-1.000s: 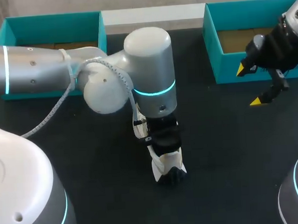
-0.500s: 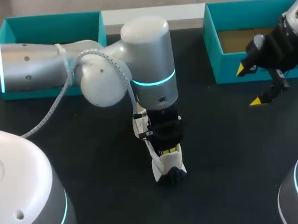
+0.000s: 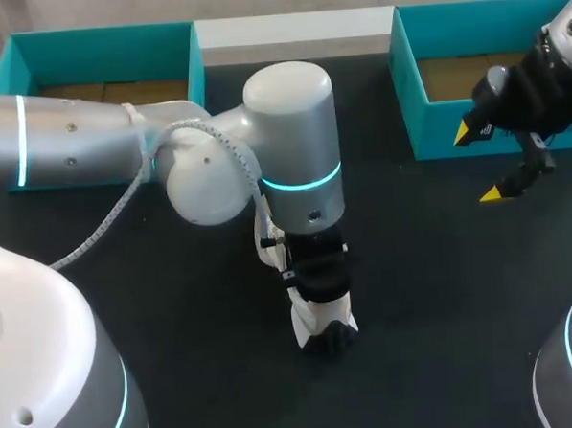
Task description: Take the shoe out of the shoebox, open the shoe tongue, remove and reinsert the insole, then place the shoe into the shoebox
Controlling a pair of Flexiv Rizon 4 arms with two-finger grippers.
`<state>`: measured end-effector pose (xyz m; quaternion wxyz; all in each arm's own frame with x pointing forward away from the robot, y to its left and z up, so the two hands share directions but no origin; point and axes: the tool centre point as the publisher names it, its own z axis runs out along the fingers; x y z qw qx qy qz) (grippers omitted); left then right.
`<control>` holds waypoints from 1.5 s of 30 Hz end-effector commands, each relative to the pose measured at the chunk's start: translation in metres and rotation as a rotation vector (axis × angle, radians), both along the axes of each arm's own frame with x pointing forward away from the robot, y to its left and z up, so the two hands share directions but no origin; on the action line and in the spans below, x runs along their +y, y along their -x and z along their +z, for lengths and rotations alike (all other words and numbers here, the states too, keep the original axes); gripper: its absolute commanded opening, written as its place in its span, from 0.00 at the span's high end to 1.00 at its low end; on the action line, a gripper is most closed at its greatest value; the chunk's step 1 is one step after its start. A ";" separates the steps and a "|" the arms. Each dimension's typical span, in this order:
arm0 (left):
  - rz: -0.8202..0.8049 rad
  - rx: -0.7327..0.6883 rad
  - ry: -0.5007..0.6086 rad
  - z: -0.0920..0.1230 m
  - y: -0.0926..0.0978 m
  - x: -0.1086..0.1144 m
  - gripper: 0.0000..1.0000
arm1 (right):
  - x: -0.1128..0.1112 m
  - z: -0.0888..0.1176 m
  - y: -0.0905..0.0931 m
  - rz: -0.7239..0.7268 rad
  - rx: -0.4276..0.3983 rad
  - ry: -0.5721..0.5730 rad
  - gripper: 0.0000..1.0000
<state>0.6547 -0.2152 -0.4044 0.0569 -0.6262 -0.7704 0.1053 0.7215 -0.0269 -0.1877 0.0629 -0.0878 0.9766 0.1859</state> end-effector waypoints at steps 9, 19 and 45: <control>-0.015 -0.046 -0.054 0.020 -0.011 0.009 1.00 | 0.001 0.000 -0.001 -0.001 0.001 0.004 0.00; 0.094 -0.269 -0.068 0.050 -0.041 0.017 1.00 | 0.001 0.000 -0.001 -0.001 0.001 0.004 0.00; 0.128 -0.427 -0.104 0.055 -0.071 0.030 0.00 | 0.001 0.000 -0.001 -0.001 0.001 0.004 0.00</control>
